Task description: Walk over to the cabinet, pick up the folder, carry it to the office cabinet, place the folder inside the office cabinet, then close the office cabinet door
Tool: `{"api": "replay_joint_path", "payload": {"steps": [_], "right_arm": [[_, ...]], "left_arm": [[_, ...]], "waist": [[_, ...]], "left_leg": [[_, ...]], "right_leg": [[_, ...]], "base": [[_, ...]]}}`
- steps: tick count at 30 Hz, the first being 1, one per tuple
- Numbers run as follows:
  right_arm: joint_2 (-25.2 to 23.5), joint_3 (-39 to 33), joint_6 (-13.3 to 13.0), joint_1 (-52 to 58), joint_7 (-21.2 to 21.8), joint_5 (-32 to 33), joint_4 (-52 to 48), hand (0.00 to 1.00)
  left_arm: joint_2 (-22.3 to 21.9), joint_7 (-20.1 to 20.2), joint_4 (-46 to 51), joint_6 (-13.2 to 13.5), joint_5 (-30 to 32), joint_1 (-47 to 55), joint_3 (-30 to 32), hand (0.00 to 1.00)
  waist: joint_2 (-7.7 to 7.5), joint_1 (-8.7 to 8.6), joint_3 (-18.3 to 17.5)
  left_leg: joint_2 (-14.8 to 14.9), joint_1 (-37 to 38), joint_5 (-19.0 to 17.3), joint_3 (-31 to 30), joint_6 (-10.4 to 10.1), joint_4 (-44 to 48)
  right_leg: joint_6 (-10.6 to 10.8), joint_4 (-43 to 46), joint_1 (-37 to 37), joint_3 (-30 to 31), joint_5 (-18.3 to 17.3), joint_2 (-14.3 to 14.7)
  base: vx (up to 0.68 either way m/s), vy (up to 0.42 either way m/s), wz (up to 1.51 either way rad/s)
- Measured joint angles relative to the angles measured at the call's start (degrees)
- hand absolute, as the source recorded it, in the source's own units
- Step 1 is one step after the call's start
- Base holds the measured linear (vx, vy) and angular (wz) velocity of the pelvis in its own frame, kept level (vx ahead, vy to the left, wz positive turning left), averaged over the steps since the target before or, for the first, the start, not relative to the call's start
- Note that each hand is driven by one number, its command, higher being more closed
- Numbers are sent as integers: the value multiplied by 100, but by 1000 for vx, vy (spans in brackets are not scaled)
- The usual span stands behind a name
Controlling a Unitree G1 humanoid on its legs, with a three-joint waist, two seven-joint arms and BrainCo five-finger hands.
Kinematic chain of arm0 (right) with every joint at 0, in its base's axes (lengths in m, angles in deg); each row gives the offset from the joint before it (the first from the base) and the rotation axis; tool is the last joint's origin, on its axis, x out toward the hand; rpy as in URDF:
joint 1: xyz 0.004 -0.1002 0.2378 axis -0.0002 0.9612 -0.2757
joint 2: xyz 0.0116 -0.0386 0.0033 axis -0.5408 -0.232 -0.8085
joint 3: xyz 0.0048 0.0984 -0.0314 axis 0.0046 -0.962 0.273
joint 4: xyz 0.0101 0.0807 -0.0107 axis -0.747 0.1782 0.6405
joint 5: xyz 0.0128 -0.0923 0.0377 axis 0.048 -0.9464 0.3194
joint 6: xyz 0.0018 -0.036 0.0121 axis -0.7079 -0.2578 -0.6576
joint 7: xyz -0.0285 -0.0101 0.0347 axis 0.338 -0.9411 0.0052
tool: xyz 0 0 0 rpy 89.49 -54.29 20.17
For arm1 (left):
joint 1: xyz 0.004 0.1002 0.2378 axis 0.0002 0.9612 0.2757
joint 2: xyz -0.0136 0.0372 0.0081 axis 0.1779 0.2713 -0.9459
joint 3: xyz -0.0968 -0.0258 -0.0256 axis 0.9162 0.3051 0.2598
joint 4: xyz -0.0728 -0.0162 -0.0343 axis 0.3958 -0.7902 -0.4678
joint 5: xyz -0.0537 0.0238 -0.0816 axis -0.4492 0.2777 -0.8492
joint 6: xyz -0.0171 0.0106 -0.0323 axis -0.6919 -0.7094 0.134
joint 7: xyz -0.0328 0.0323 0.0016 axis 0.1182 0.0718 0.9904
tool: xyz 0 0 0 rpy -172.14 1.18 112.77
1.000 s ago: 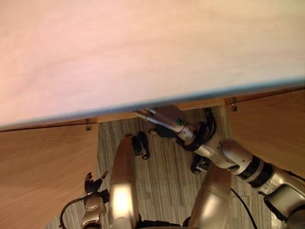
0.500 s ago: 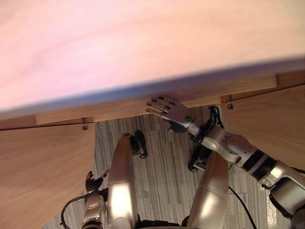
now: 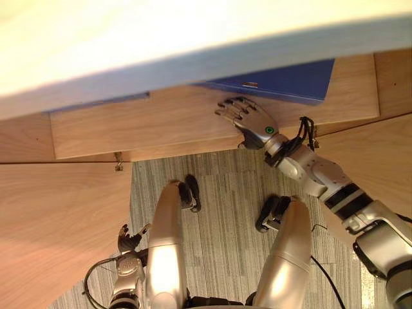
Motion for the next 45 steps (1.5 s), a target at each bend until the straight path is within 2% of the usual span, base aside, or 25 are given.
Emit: {"api": "replay_joint_path", "payload": {"steps": [5,18,23,27,31,34,37,42,45], "right_arm": [[-57,-32,0,-222,59,2,361,0],[-51,-15,-3,-1045,917,93,1133,0],[-39,12,-2,-1489,1349,571,1557,0],[3,12,13,-1696,1471,921,1773,0],[27,4,195,-1878,1542,1126,1868,0],[37,0,414,-1985,1530,1130,1860,0],[88,1,512,-1984,1493,1124,1858,0],[270,109,812,-1852,1557,1111,1815,0],[373,495,863,-1354,1711,1113,1158,0]], "left_arm": [[9,24,1,-3,-50,-7,-42,0],[35,391,226,-72,-149,11,-48,0],[32,461,397,-127,-188,45,-48,0],[28,496,507,-129,-222,98,-48,0],[-18,522,508,-128,-246,106,-48,0],[-35,521,511,-126,-322,109,-48,0],[-28,520,540,-122,-344,112,-37,0],[-96,518,627,-115,-355,130,-38,0],[-109,517,622,-118,-355,263,-37,0]], "waist": [[3,-1,-2],[22,4,-12],[33,20,-8],[53,33,-9],[75,38,-6],[169,39,24],[183,61,25],[185,92,26],[179,78,25]], "left_leg": [[-74,64,129,48,2,-192],[-168,131,429,176,5,-611],[-175,166,465,277,17,-865],[-176,181,467,370,14,-1071],[-177,211,486,489,-19,-1311],[-175,311,549,542,-71,-1611],[-176,430,608,587,-63,-1939],[-161,950,961,792,-16,-2724],[-131,1421,1312,826,62,-3183]], "right_leg": [[-16,-140,15,5,109,-33],[-24,-601,51,9,530,-47],[29,-876,45,10,679,-49],[77,-1115,39,-1,815,-45],[103,-1450,44,-11,1075,-27],[107,-1911,183,-77,1364,58],[109,-2353,349,-205,1586,131],[-115,-3211,882,-348,2000,283],[-168,-3696,1369,-490,2146,388]], "base": [[-10,-8,2],[0,0,0],[-7,8,-1],[0,8,0],[6,56,-6],[15,81,-13],[39,84,-14],[79,43,-10],[113,27,-25]]}}
